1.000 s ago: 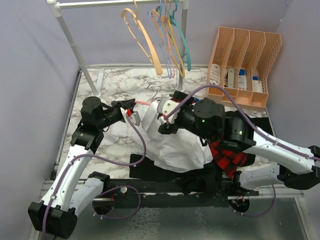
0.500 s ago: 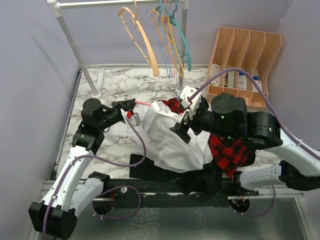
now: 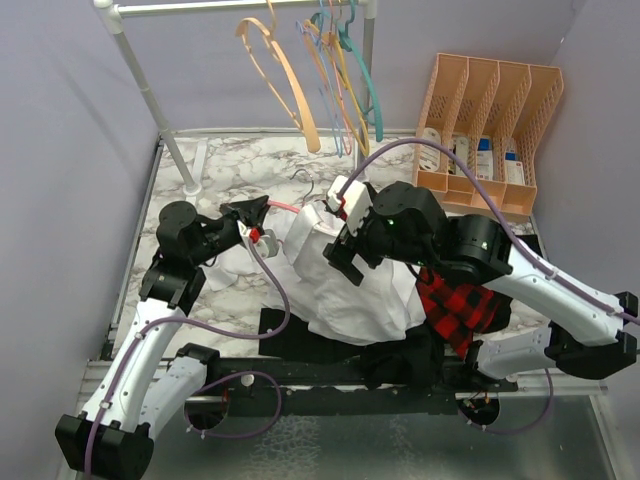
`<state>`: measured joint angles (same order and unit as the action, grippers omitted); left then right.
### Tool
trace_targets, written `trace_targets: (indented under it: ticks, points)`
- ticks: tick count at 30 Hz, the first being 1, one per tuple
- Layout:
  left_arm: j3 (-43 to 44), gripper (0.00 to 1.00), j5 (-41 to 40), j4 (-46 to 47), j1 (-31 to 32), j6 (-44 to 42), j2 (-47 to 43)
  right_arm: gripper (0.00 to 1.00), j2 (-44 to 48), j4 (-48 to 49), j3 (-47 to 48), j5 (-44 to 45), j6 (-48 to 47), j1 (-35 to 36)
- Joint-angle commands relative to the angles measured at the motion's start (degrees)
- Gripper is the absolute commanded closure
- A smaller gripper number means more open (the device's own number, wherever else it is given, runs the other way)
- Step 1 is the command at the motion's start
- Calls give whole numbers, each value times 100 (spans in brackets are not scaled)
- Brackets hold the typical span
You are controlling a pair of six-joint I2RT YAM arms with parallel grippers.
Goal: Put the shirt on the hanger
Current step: Hang the shirt at the center of the board.
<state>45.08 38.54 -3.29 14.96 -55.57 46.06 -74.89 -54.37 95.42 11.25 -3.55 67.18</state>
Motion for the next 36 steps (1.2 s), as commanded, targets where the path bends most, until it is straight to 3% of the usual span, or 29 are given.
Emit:
trace_targets:
  ticks: [1, 4, 9, 17, 19, 23, 27, 32, 34, 35, 36]
  points:
    - [162, 100, 306, 453, -40, 209, -167, 6, -12, 390, -426, -635, -20, -276]
    - [157, 100, 288, 576, -37, 238, -168, 7, 36, 502, -754, -901, 140, -357]
    - [81, 100, 297, 1029, -37, 595, -159, 18, 252, 812, -1129, -1399, 382, -355]
    - [-14, 100, 344, 1359, -37, 824, -141, 85, 3, 1091, -987, -1394, 320, -361]
    - [-34, 100, 326, 1397, -37, 827, -141, 95, 12, 1209, -1019, -1320, 285, -356]
    - [-58, 100, 271, 1518, -42, 941, -147, 99, 73, 1285, -1227, -1148, 358, -355]
    - [124, 98, 119, 1774, -37, 1653, -125, 99, 307, 1461, -1630, -419, 769, -366]
    - [676, 61, 99, 1758, -55, 2681, -82, 99, 1057, 1835, -2680, -486, 1900, -365]
    - [855, 35, 14, 1745, -53, 3015, -63, 99, 1505, 2167, -3147, -326, 2140, -363]
    - [959, 13, -75, 1749, -52, 3226, -57, 99, 1723, 2328, -3355, -259, 2166, -363]
    - [1118, 2, -250, 1759, -48, 3499, -46, 99, 1956, 2465, -3534, -223, 2116, -361]
